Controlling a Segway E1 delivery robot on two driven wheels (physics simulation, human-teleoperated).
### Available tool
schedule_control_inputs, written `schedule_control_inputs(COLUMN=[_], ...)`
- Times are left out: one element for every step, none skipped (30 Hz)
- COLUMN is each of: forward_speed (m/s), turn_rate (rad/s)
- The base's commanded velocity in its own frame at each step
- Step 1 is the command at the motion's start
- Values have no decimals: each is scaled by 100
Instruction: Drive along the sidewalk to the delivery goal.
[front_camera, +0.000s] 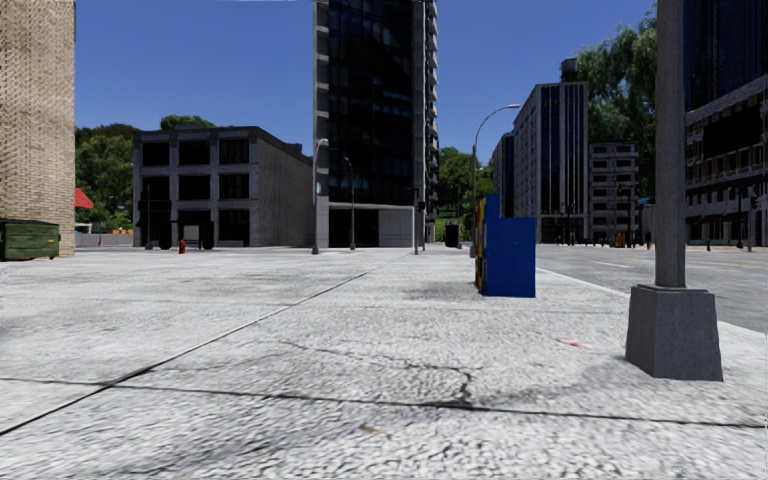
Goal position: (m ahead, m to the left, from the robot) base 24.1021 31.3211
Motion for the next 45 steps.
schedule_control_inputs(forward_speed=[200,200,200,200,200,200,200,200,200,200,200,200,200,200,200,200,200,200,200,200,200,200,200,200,200,200,200,200,200,200,200,200,200,200,200,200,200,200,200,200,200,200,200,200,200], turn_rate=[43,43,43,43,43,43,44,44,44,44,44,44,44,45,45,45,45,45,45,45,45,45,45,45,45,45,45,45,45,45,45,45,45,45,45,45,45,45,45,45,45,45,45,44,41])
